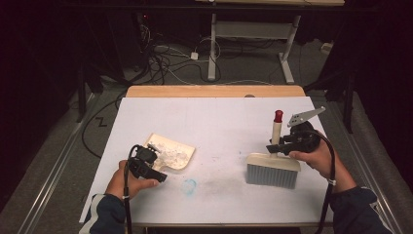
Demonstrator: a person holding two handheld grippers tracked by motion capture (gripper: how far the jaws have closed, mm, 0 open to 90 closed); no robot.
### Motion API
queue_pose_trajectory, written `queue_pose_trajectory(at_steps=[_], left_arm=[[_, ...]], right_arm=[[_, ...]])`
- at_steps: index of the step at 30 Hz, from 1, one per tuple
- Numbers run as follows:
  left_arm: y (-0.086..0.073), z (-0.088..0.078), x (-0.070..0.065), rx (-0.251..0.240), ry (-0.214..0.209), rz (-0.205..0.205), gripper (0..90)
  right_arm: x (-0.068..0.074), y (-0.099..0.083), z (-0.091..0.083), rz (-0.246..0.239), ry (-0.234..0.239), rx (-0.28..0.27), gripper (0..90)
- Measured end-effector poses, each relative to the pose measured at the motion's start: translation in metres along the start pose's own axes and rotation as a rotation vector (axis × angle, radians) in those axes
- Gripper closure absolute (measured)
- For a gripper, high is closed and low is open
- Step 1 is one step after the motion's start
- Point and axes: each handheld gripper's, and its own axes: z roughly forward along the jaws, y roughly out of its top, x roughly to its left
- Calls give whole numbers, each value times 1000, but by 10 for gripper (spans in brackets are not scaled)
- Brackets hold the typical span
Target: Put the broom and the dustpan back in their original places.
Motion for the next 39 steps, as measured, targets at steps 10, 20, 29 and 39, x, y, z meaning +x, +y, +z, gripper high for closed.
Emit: queue_pose_trajectory(at_steps=[10, 20, 29, 39], left_arm=[[-4, -7, -23, -51, -3, 98, 266], [-10, -15, -13, -137, 74, 122, 247], [-11, -22, -14, -290, 128, 179, 210], [-14, -18, -21, -469, 174, 236, 204]], right_arm=[[-16, 9, 18, 49, -147, 34, 554], [-19, 10, 9, 114, -345, -135, 448], [-1, 9, 0, 38, -377, -257, 392], [13, 7, -2, 20, -377, -319, 320]])
